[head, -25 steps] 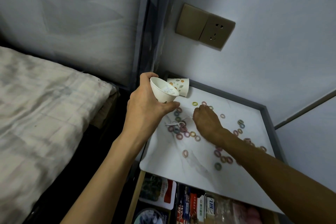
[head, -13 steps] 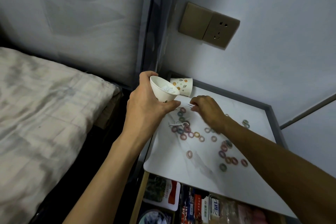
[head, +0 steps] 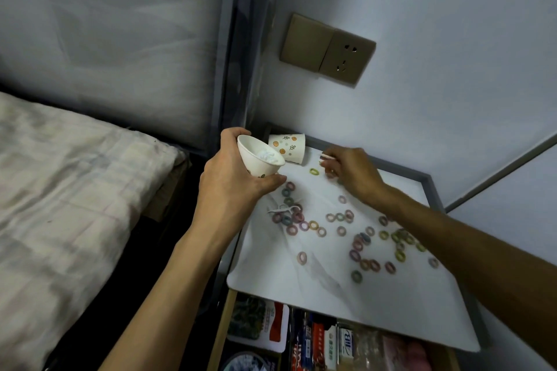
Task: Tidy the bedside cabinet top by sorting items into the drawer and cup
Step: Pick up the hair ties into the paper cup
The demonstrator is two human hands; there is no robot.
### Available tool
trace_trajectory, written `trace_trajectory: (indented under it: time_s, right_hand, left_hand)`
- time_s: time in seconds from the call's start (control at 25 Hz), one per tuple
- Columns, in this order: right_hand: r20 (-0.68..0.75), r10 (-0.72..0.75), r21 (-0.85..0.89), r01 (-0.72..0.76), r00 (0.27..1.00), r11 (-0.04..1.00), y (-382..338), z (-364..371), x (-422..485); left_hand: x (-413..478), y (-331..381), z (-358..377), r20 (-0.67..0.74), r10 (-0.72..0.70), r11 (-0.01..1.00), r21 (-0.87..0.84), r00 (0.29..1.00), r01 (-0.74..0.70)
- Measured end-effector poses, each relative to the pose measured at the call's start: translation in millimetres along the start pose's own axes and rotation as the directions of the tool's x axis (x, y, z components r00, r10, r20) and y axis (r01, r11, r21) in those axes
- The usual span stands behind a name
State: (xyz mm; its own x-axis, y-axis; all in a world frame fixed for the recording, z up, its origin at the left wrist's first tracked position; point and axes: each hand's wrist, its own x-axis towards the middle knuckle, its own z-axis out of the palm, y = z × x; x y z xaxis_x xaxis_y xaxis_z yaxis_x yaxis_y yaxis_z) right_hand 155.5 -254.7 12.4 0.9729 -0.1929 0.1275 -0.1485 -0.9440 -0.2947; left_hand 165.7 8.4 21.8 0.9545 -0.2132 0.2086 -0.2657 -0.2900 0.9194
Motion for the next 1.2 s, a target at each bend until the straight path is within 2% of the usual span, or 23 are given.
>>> trace_trajectory:
  time_s: [0.12,0.2,0.32,0.44,0.48,0.56,0.64,0.68,0.8,0.88,0.96,1.04,1.12,1.2]
  right_hand:
    - [0.043,-0.187,0.151,0.178,0.981,0.972,-29,-52,4]
    - [0.133,-0.328,0.137,0.311,0.935,0.941,-57,-76,6]
    - [0.247,-0.512,0.047,0.518,0.823,0.854,-99,-84,3]
    - [0.331,-0.554,0.033,0.577,0.764,0.816,-118,-77,-3]
    - [0.318,-0.544,0.075,0.552,0.776,0.831,-117,-78,-4]
    - [0.174,-0.493,0.22,0.454,0.853,0.863,-104,-81,-2]
    - [0.039,-0.33,0.32,0.301,0.943,0.898,-78,-74,0]
    - [0.047,-0.229,0.302,0.205,0.972,0.931,-62,-64,-1]
    - [0.218,0.036,0.0,-0.037,0.975,0.999,-15,-9,-15]
    - [0.227,0.17,-0.17,-0.133,0.959,0.977,10,26,-28]
    - [0.113,0.225,-0.182,-0.202,0.968,0.962,25,48,-36]
    - [0.047,0.225,-0.216,-0.21,0.973,0.953,30,60,-41]
    - [0.065,0.189,-0.286,-0.163,0.98,0.944,33,67,-43]
    - [0.09,0.147,-0.216,-0.125,0.985,0.968,30,65,-42]
  left_hand:
    - [-3,2,5,0.03,-0.012,1.0,0.009,0.999,0.012]
    - [-6,4,10,0.054,-0.009,1.0,0.021,0.999,0.008]
    - [-8,8,15,0.094,-0.003,1.0,0.026,0.996,0.001]
    - [-8,13,20,0.095,0.003,1.0,0.016,0.995,-0.004]
    - [-8,15,21,0.091,0.006,1.0,0.002,0.996,-0.006]
    - [-8,17,22,0.083,0.01,1.0,-0.024,0.996,-0.008]
    - [-8,16,20,0.069,0.007,0.999,-0.039,0.998,-0.005]
    - [-8,16,19,0.062,0.006,0.999,-0.044,0.998,-0.003]
    - [-6,11,13,0.039,0.005,0.999,-0.049,0.999,-0.003]
    - [-5,9,9,0.02,0.009,0.999,-0.05,1.0,-0.008]
    - [-3,7,7,0.005,0.017,0.999,-0.051,1.0,-0.017]
    - [-1,4,4,-0.007,0.016,0.998,-0.056,1.0,-0.016]
    - [1,1,3,-0.019,0.004,0.998,-0.064,1.0,-0.005]
    - [1,1,4,-0.014,-0.002,0.998,-0.067,1.0,0.001]
